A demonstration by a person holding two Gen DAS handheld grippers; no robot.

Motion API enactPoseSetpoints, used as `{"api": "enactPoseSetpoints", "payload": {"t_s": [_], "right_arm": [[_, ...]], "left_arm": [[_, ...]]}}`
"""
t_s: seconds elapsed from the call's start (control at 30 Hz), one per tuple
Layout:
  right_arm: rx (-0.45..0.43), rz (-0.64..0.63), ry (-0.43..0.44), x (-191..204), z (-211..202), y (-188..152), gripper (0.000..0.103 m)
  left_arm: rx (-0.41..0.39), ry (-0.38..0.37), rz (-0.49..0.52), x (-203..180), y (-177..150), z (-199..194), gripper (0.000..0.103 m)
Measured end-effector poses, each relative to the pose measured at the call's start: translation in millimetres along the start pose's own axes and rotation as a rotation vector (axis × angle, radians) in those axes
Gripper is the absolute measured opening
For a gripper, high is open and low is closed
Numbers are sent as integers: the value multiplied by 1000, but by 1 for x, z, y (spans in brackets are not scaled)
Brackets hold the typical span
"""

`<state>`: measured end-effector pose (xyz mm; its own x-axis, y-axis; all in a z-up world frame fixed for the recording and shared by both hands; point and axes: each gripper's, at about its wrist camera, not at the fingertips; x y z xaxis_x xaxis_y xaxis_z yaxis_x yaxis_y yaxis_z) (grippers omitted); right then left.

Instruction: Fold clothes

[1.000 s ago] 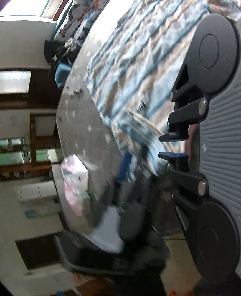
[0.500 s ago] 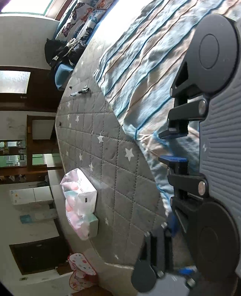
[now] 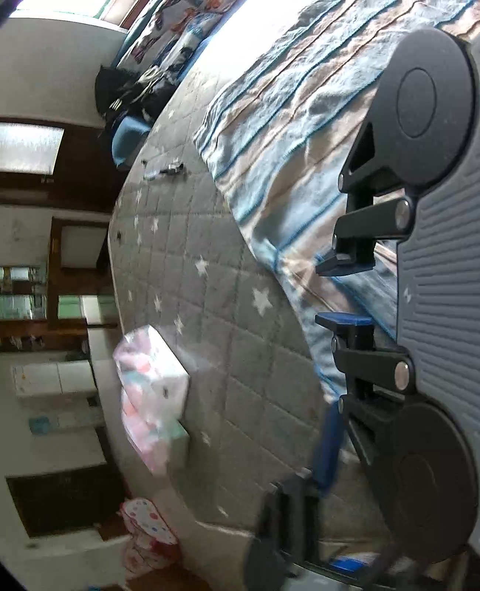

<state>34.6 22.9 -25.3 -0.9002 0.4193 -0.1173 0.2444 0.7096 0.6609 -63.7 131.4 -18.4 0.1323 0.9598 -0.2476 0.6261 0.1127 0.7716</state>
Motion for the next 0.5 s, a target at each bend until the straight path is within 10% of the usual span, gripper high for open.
{"api": "enactPoseSetpoints", "payload": {"t_s": [0.5], "right_arm": [[19, -102, 27, 40, -33, -32, 29]], "left_arm": [[19, 42, 12, 1, -13, -7, 48]]}}
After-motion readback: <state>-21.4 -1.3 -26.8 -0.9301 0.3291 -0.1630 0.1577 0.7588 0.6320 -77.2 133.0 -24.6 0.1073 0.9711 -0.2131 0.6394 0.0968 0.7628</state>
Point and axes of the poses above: each gripper's, at about its wrist camera, not at the fingertips, and z roughly the way its jaws point, x to its left, y to its top, and after that the axes turned 10 degrees about -z, right-handed
